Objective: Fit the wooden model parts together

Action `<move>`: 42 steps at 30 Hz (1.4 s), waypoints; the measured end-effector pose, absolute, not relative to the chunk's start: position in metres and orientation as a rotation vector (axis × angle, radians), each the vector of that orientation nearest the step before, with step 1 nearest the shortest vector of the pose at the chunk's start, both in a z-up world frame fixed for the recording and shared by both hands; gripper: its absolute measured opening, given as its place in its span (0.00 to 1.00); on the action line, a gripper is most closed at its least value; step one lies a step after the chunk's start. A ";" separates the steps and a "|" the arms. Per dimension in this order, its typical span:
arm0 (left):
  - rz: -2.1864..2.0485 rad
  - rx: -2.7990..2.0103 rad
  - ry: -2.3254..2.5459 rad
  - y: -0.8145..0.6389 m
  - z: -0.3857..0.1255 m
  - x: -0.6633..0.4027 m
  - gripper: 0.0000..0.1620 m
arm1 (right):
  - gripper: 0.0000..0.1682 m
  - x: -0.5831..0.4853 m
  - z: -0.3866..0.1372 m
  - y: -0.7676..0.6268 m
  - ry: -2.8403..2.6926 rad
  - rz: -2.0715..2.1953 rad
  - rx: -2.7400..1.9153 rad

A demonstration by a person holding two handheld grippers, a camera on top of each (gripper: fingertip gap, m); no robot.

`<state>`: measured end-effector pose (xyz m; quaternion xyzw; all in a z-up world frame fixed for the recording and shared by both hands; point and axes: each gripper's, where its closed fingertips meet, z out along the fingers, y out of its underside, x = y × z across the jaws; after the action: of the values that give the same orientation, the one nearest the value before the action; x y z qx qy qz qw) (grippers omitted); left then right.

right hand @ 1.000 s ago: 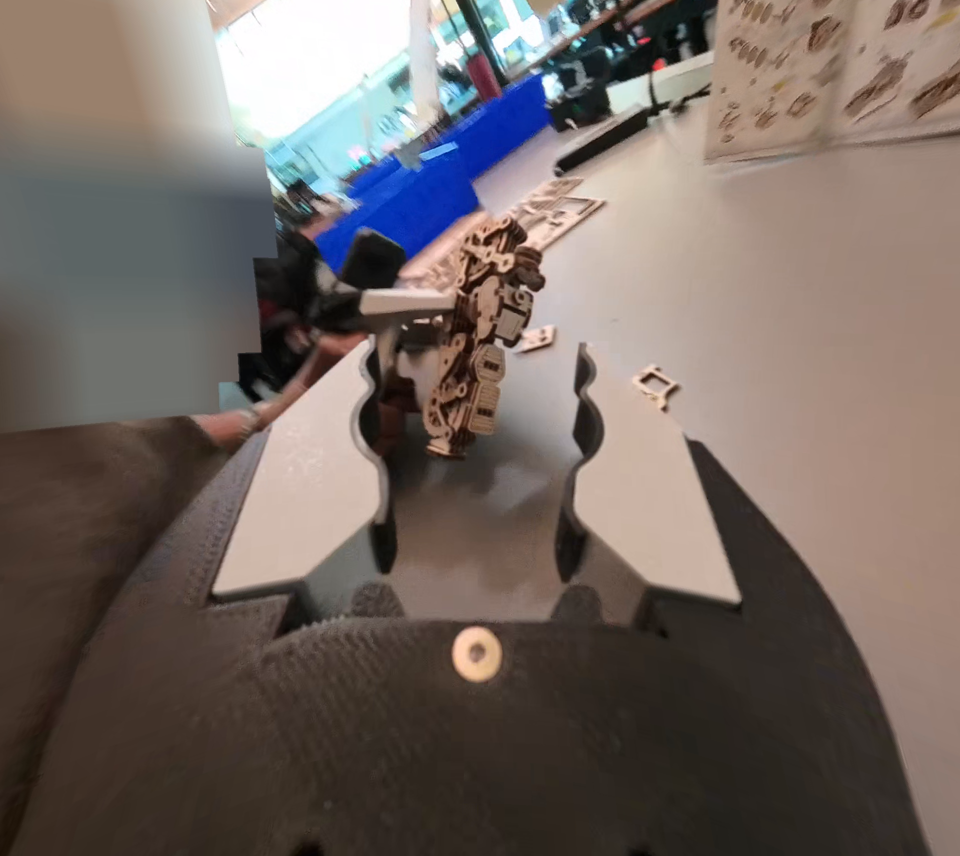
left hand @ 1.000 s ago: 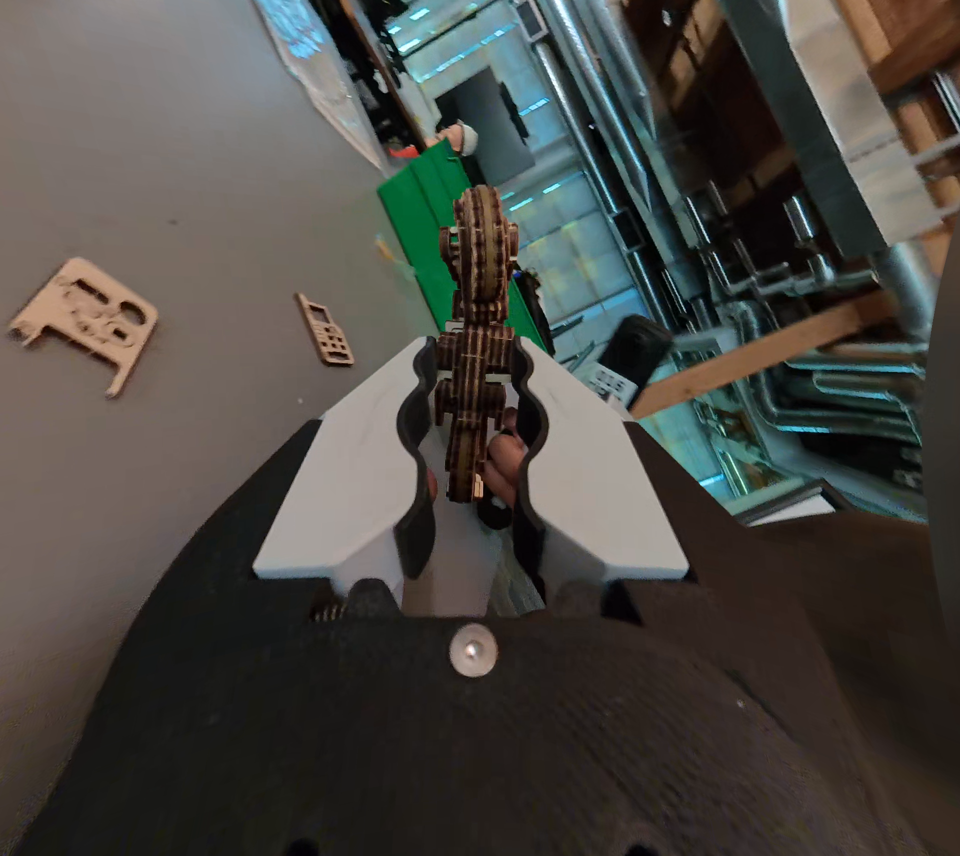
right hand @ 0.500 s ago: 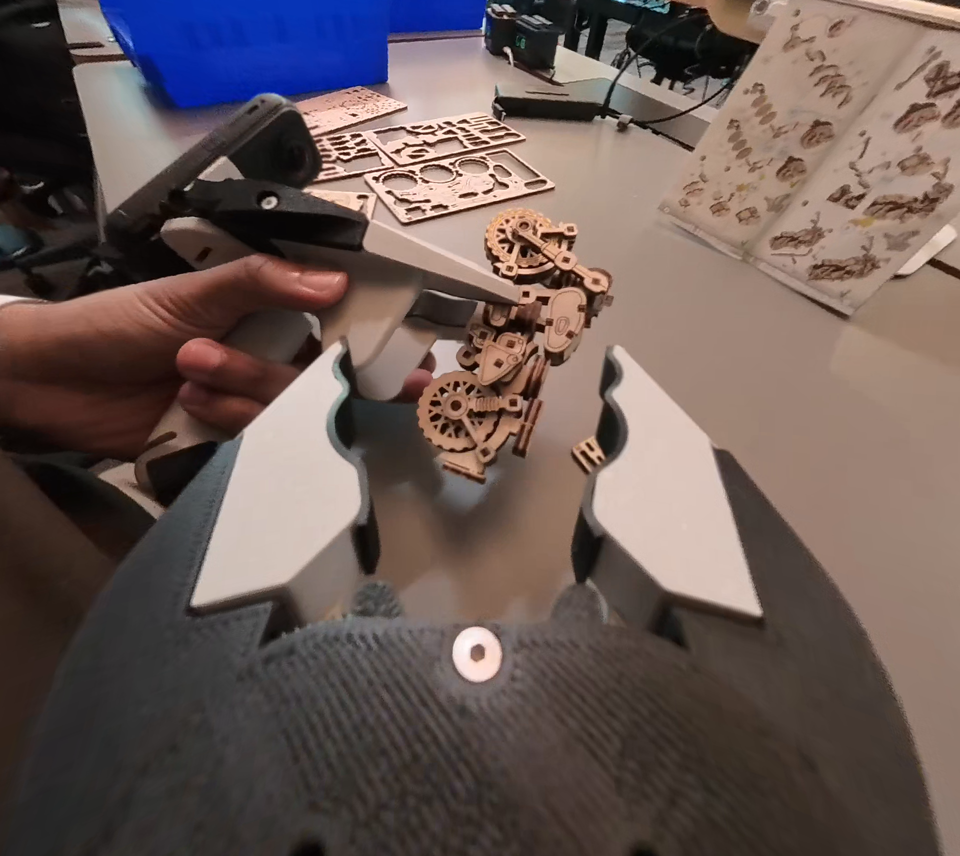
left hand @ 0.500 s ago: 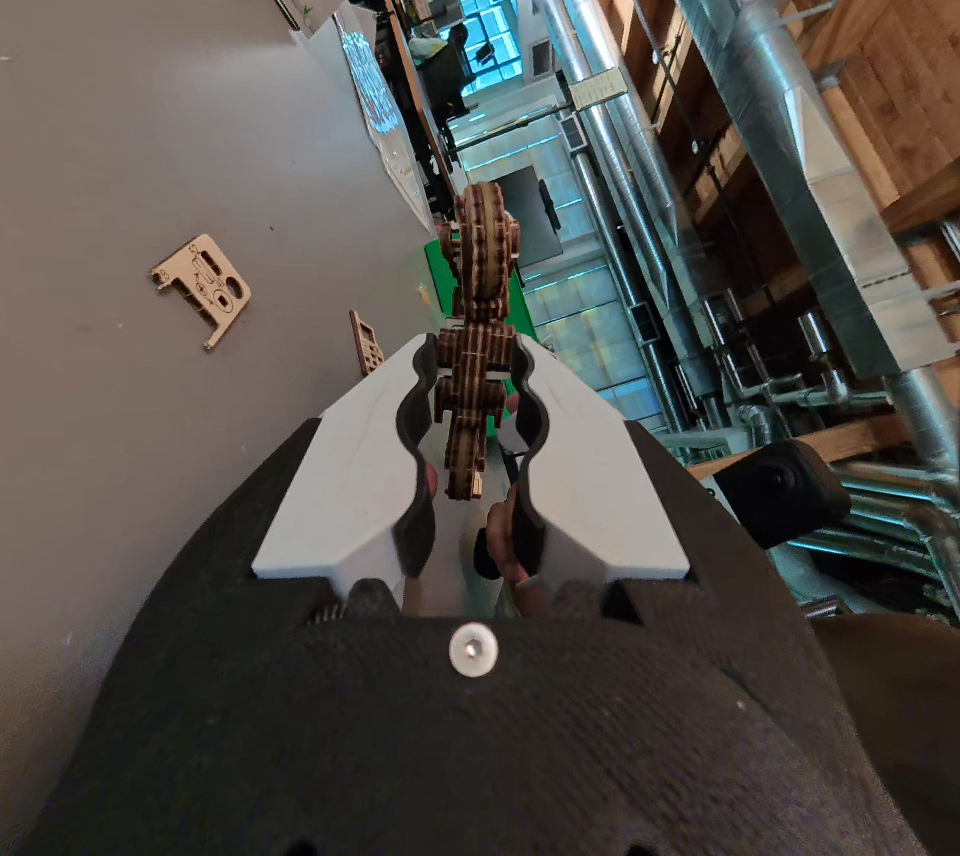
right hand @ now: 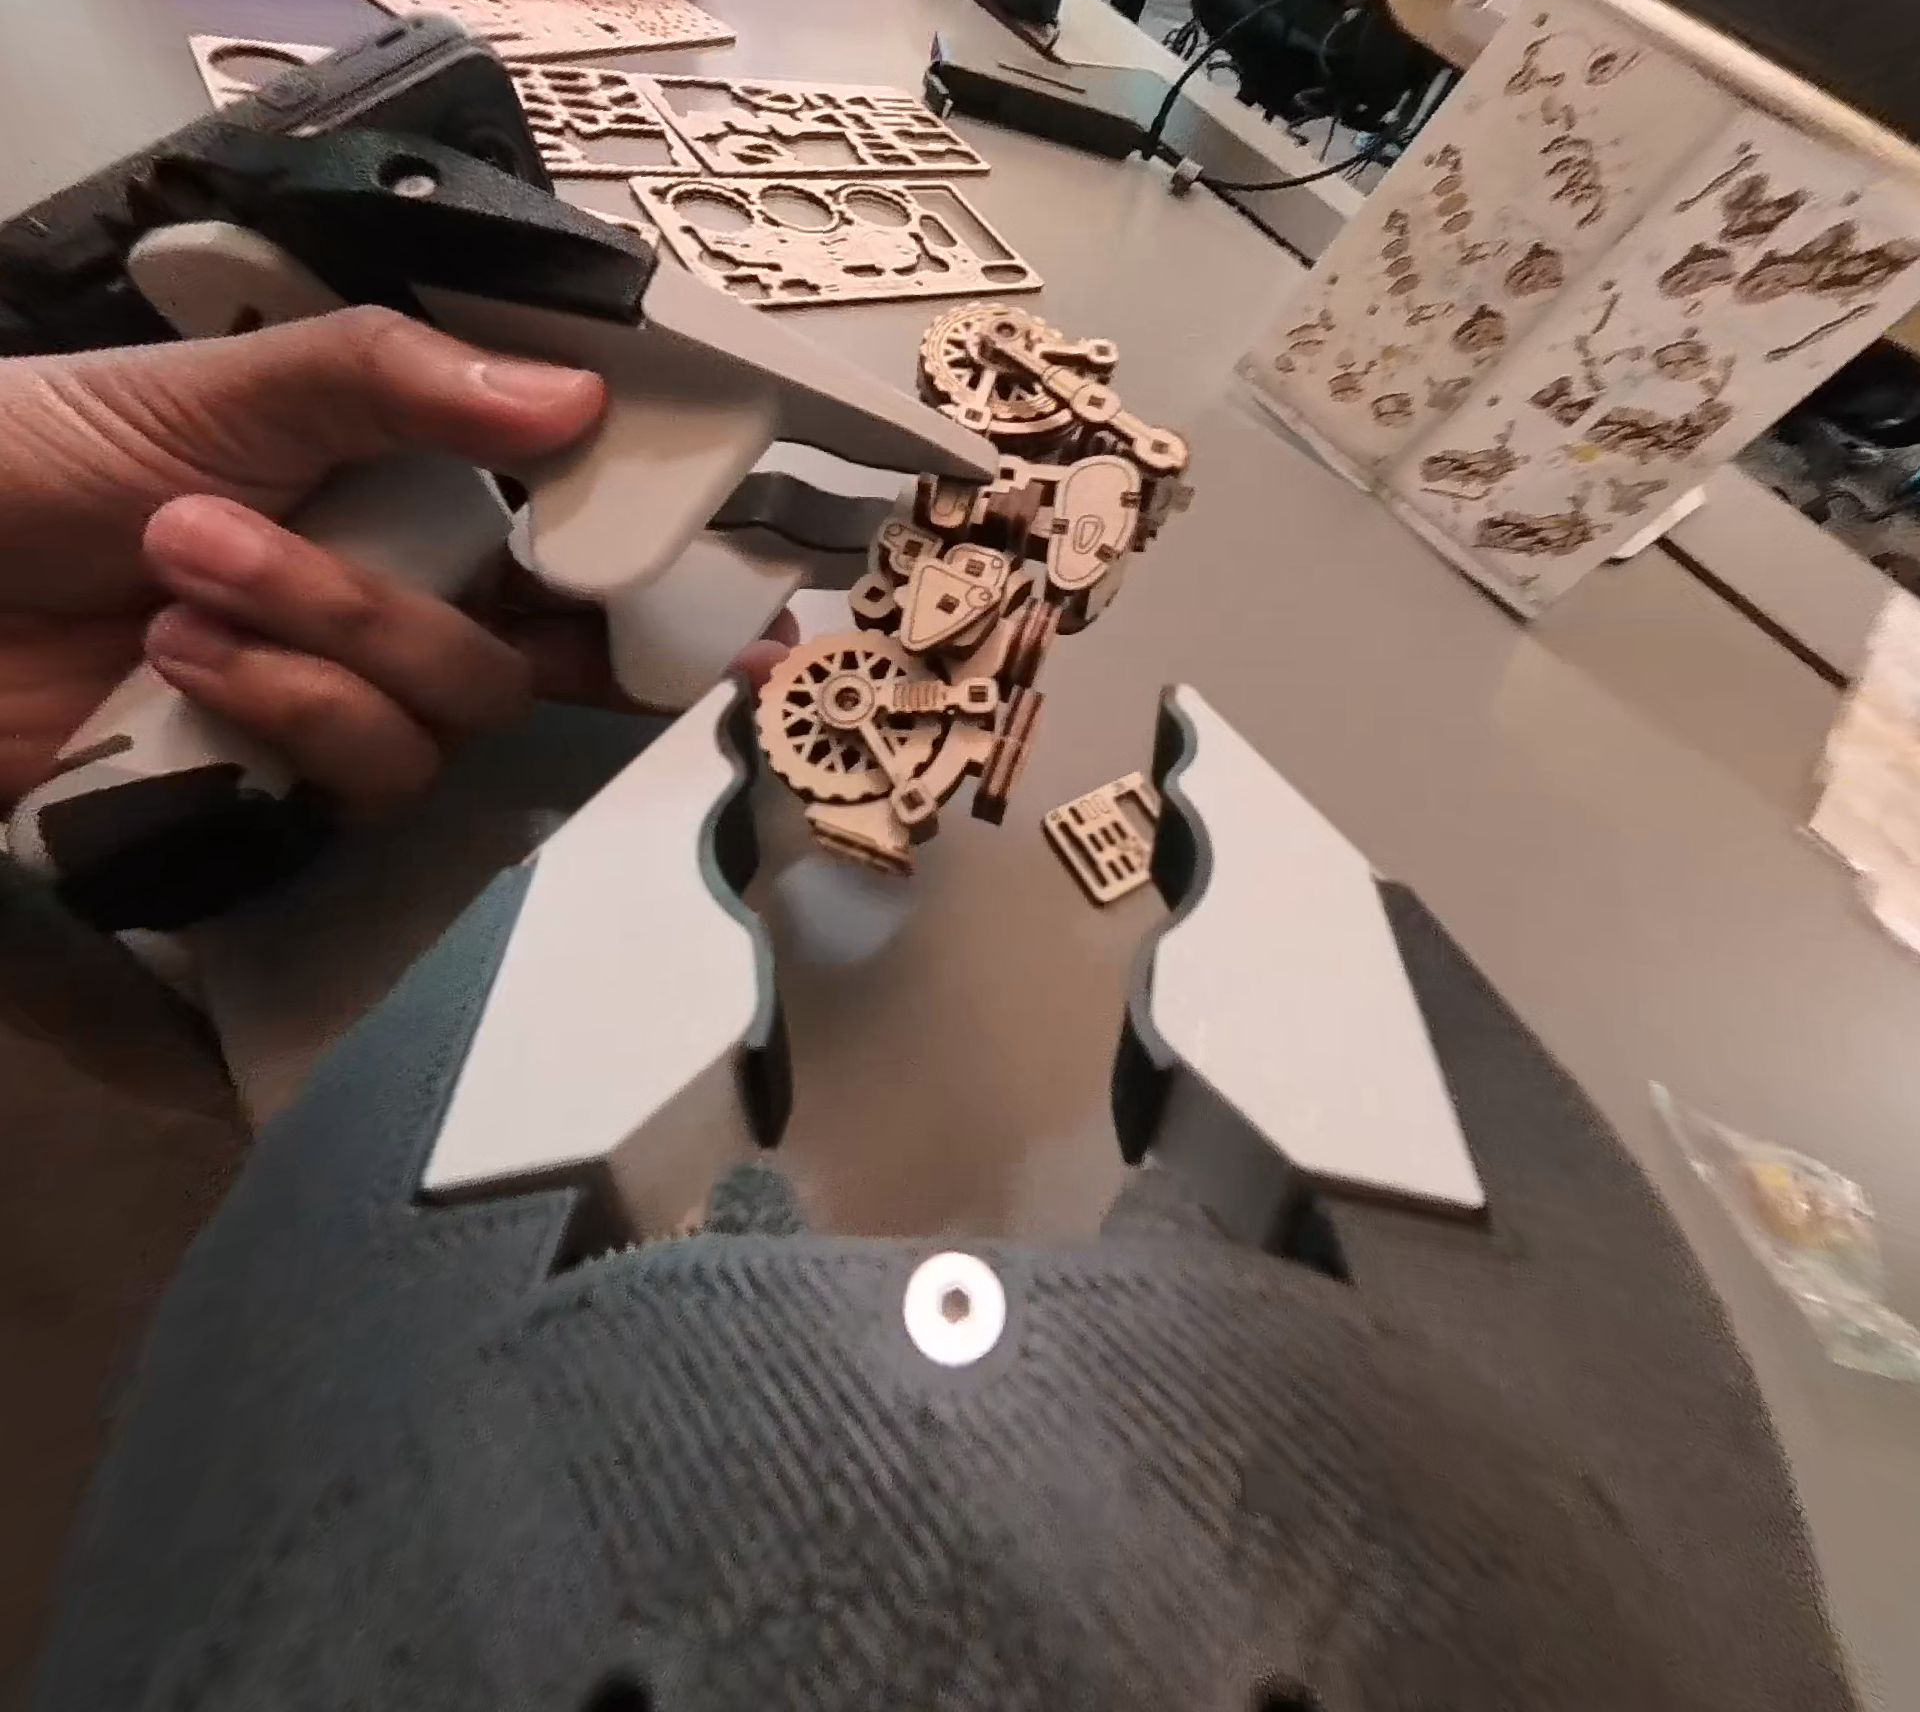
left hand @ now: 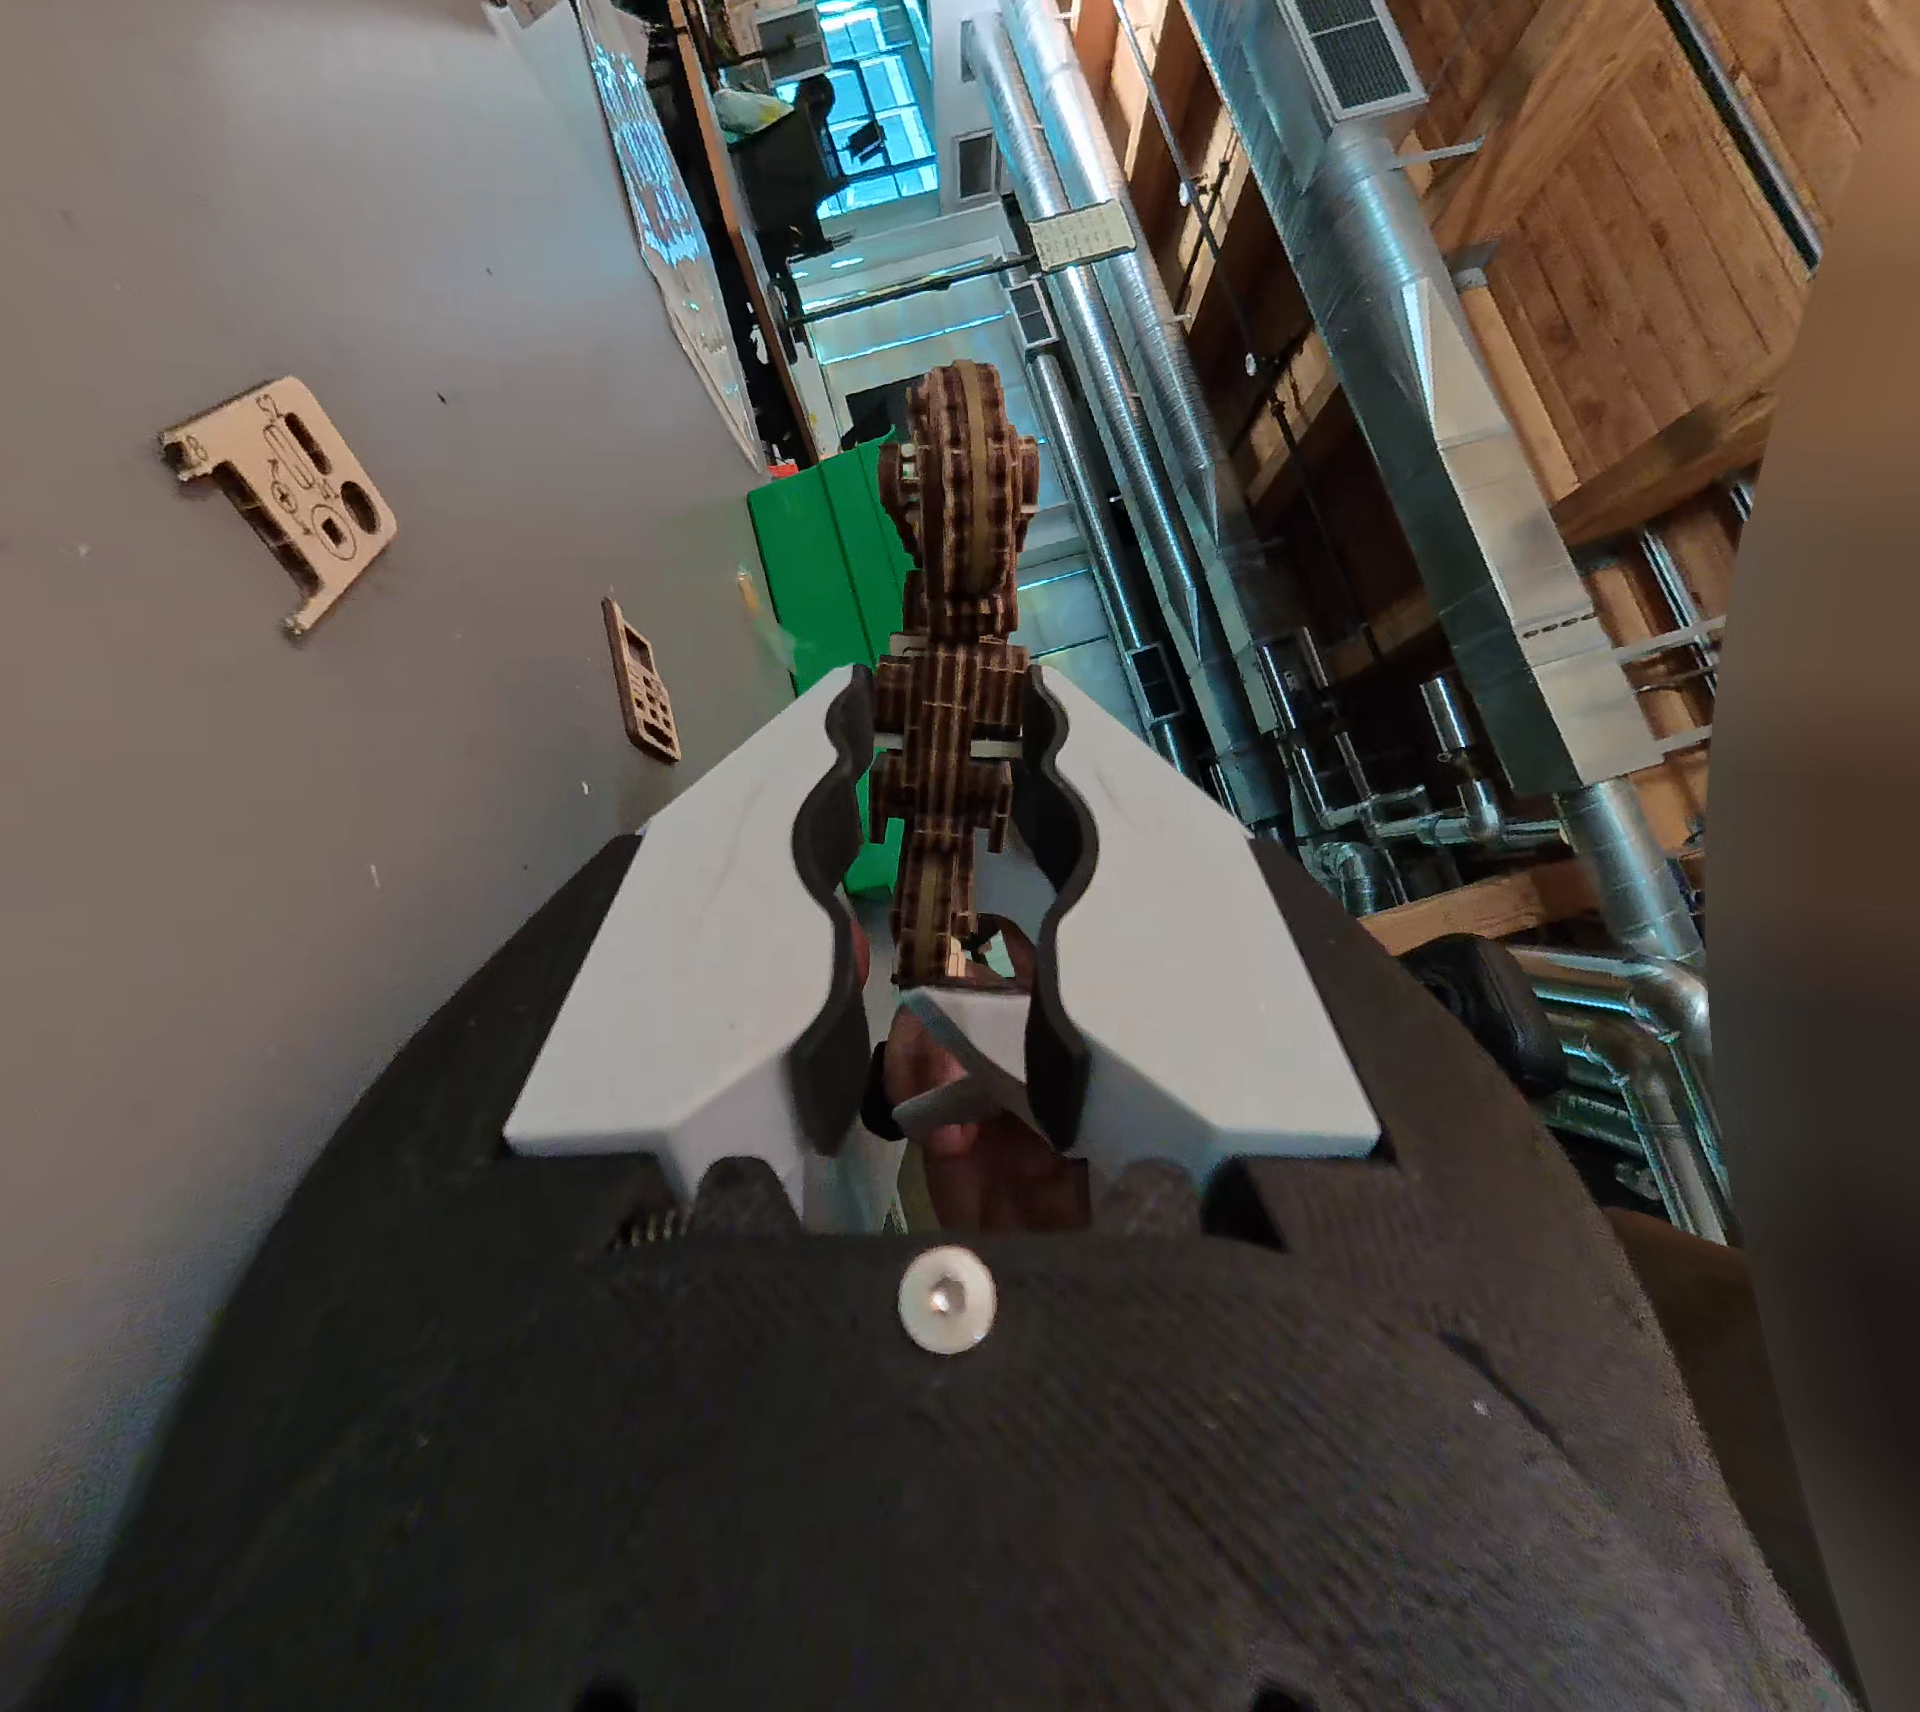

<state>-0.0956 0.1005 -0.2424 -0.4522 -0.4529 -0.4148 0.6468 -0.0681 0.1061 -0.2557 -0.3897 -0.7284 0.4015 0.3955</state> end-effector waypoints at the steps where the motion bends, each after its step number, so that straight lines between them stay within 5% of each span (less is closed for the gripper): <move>1: -0.950 -1.026 -1.029 0.100 -0.242 -0.095 0.16 | 0.45 -0.068 -0.255 0.108 -1.841 1.019 -0.990; 17: -1.011 -1.098 -1.003 0.108 -0.245 -0.080 0.16 | 0.50 -0.060 -0.243 0.126 -1.811 1.027 -0.922; 42: -0.909 -1.435 -0.685 0.125 -0.243 -0.029 0.16 | 0.37 -0.050 -0.252 0.118 -1.954 1.099 -0.978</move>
<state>-0.0295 0.1250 -0.2426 -0.6212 -0.2966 -0.3938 0.6091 -0.0498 0.1179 -0.2518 -0.3760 -0.7509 0.4223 0.3411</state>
